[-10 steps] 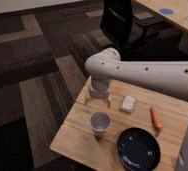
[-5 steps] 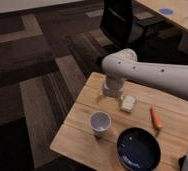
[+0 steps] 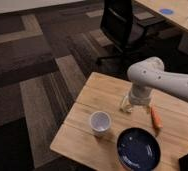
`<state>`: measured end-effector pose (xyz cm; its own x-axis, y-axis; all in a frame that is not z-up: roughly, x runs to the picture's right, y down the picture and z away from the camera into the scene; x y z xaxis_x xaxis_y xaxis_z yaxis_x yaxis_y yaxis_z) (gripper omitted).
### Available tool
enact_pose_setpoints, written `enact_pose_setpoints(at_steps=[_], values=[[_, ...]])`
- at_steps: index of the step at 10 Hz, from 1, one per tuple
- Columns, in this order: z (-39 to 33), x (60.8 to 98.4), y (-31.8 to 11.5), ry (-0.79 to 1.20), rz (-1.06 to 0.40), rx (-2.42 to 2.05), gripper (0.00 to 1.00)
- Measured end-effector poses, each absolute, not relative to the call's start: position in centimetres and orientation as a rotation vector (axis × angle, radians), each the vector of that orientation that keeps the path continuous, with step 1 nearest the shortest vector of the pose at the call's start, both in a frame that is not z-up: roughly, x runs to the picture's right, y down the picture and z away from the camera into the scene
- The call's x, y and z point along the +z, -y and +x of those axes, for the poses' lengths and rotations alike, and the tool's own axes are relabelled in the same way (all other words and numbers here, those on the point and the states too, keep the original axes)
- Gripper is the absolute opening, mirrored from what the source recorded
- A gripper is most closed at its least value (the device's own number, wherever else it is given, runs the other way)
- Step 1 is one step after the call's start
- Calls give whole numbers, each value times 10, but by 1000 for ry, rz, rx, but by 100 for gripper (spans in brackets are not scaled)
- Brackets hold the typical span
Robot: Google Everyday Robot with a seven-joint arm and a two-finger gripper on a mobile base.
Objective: Place the pepper in the ceramic bowl
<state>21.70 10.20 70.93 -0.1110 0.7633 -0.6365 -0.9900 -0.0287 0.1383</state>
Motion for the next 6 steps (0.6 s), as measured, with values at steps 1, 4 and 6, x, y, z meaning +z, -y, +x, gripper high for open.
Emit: enact_pose_setpoints(at_steps=[1,4,6], values=[[217,709,-102,-649,-455,1573,65],[214,710,-101,-647,-457,1570,65],[232,712,-105,-670,-434,1555,65]])
